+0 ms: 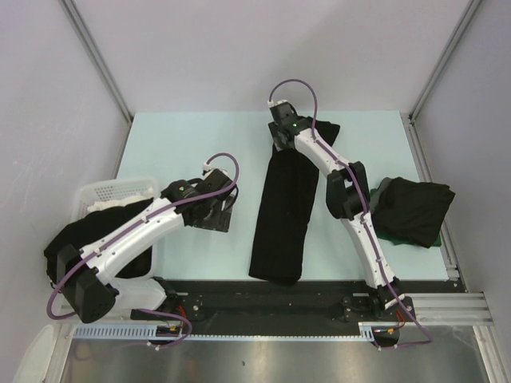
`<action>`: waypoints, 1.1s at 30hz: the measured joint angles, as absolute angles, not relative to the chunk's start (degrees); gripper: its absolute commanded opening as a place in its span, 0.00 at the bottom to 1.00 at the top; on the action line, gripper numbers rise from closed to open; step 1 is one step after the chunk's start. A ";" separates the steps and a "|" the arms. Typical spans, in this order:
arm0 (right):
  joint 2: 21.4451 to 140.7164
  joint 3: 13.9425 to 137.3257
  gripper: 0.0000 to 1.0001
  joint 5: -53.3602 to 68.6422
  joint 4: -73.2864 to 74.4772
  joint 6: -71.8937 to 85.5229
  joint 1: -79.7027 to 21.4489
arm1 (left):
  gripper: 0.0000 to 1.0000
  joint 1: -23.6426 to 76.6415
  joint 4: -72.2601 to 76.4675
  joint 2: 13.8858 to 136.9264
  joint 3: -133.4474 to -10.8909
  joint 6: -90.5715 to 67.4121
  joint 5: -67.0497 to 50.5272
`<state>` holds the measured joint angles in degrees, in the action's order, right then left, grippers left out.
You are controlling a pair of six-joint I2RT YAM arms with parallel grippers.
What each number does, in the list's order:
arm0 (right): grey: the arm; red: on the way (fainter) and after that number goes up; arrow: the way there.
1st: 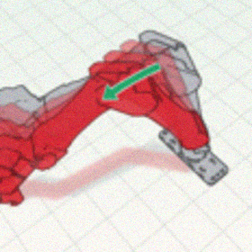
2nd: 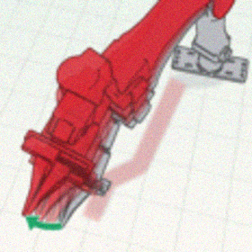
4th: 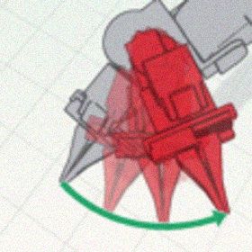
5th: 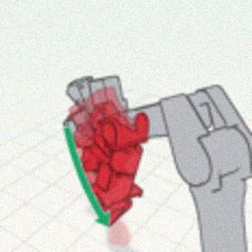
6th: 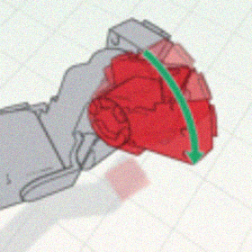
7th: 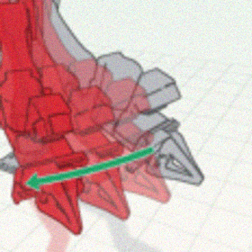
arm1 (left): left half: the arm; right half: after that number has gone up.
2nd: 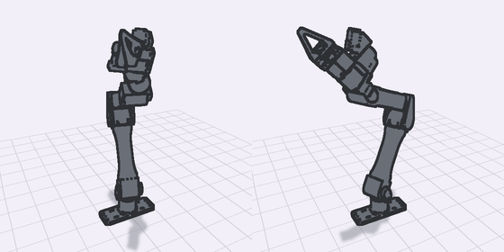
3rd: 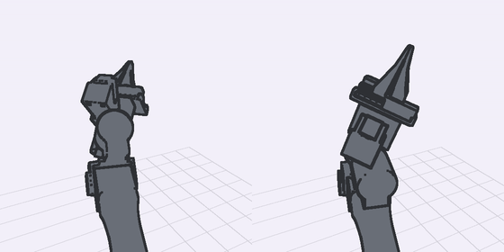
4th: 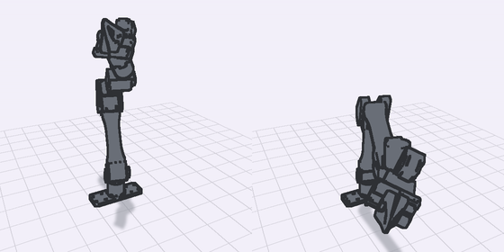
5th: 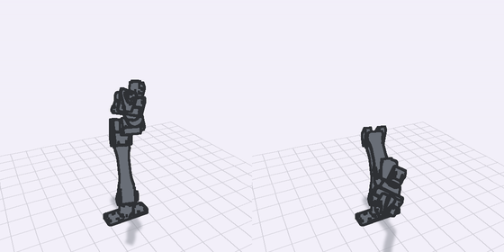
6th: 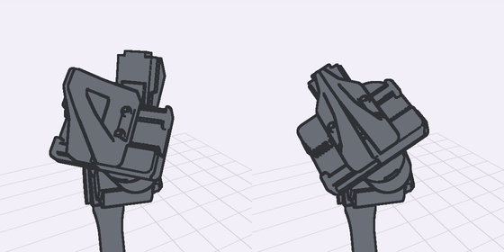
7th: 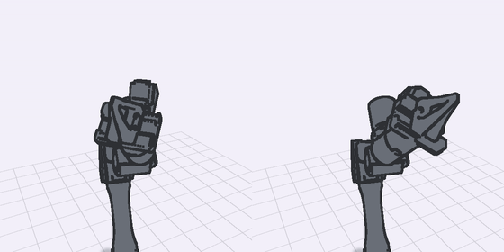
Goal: Fold and stack the t-shirts
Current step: Rotate the tshirt 90 degrees
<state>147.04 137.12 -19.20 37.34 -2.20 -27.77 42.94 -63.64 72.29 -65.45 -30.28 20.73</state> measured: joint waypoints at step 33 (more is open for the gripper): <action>149.60 137.82 0.00 -20.34 31.07 -0.93 -25.85 | 0.83 42.94 -64.01 72.90 -64.49 -31.97 20.27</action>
<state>149.60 137.82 -20.34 31.07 -0.93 -25.85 42.94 -64.01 72.90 -64.49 -31.97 20.27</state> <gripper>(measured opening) 0.027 0.827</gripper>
